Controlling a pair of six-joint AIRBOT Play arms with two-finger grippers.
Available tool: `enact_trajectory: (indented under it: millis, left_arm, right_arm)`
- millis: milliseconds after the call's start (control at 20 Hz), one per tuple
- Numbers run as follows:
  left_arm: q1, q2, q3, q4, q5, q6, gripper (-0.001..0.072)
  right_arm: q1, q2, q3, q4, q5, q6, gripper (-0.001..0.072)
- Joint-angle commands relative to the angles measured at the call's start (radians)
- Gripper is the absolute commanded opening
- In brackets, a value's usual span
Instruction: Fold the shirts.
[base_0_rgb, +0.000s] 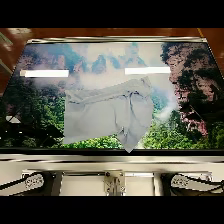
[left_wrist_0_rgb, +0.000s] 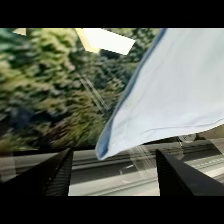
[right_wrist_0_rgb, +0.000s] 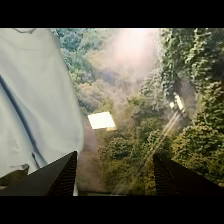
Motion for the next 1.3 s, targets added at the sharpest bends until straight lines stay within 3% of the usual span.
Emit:
enact_trajectory:
  millis: [0,200,300,400,550,1000,1100,1150,1200,1250]
  left_arm:
    - [-0.071,-0.027,-0.029,-0.045,0.090,0.010,0.0604]
    - [-0.131,-0.064,-0.029,-0.127,0.166,-0.013,0.0565]
    - [-0.161,-0.086,-0.029,-0.133,0.182,-0.034,0.0260]
    - [-0.170,-0.085,-0.026,-0.133,0.179,-0.017,0.0070]
    - [-0.164,-0.053,-0.002,-0.124,0.166,0.001,0.0052]
    - [-0.156,0.098,0.073,-0.121,0.120,0.012,0.0052]
    - [-0.156,0.107,0.074,-0.121,0.121,0.013,0.0052]
    - [-0.156,0.108,0.074,-0.121,0.121,0.019,0.0052]
    - [-0.156,0.110,0.079,-0.114,0.121,0.031,0.0051]
    - [-0.156,0.114,0.097,-0.090,0.120,0.030,0.0050]
  right_arm:
    - [0.002,0.000,-0.019,0.008,-0.024,-0.002,0.0588]
    - [0.007,0.000,-0.029,0.007,-0.025,-0.001,0.0602]
    - [0.048,0.000,-0.079,-0.023,-0.035,-0.009,0.0642]
    - [0.122,0.000,-0.161,-0.042,-0.094,-0.014,0.0642]
    - [0.220,-0.012,-0.261,0.053,-0.220,-0.017,0.0639]
    - [0.425,-0.158,-0.271,0.144,-0.247,-0.035,0.0636]
    - [0.455,-0.171,-0.271,0.142,-0.256,-0.019,0.0429]
    - [0.465,-0.166,-0.270,0.144,-0.264,-0.020,0.0186]
    - [0.465,-0.154,-0.270,0.153,-0.265,-0.024,0.0065]
    - [0.459,-0.126,-0.268,0.182,-0.269,-0.067,0.0059]
